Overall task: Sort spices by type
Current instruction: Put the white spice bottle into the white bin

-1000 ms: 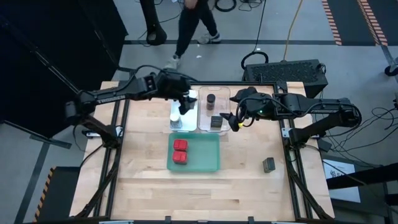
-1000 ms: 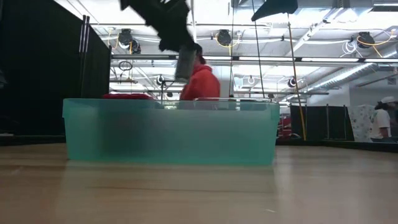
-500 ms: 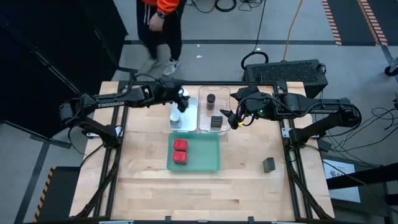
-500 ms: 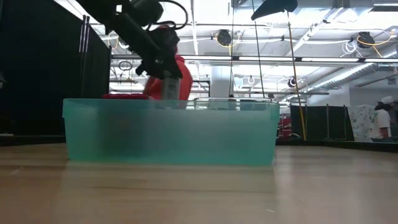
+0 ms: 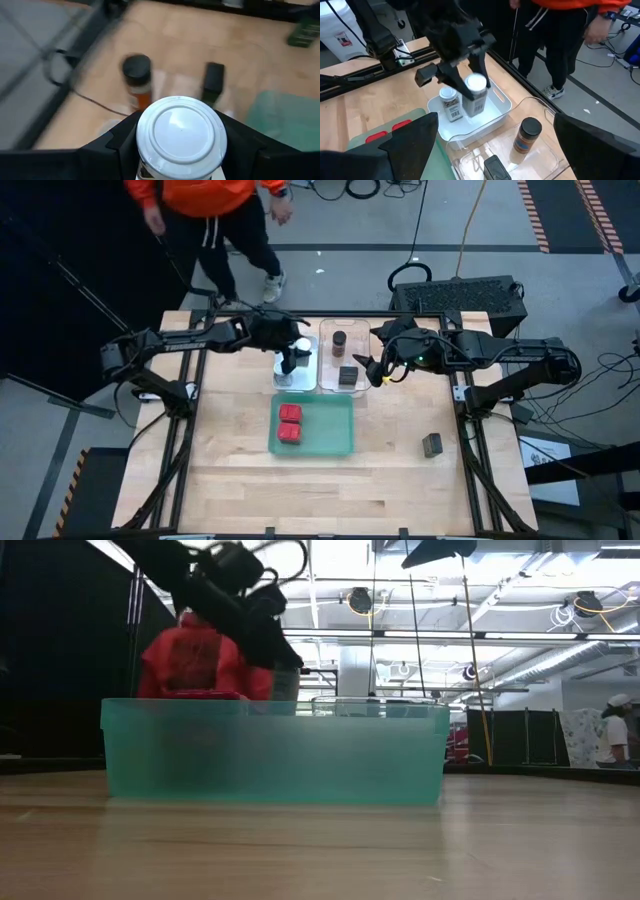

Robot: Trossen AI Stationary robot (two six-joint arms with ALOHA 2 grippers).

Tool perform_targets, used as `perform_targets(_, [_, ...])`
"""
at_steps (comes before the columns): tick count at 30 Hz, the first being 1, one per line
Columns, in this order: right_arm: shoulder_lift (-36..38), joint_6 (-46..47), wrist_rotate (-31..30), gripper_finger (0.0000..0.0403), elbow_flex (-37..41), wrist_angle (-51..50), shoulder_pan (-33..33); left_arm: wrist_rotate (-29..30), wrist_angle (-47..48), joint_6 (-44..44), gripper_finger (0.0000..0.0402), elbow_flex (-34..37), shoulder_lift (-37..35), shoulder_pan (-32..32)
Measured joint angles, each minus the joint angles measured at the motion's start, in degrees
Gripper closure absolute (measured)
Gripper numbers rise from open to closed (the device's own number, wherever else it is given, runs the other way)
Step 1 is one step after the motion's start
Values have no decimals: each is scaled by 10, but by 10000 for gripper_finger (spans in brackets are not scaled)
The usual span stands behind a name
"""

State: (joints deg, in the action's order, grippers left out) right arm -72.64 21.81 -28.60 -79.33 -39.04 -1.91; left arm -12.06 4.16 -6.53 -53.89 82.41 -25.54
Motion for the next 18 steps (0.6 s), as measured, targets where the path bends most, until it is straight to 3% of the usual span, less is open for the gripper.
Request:
perform_targets(5, [0,0,0,23,0,3,0,-94,-2,1,196,0,36,-29])
perform_targets(18, [0,0,1,23,0,1,0,-105,-48,-45,196,0,93,-38])
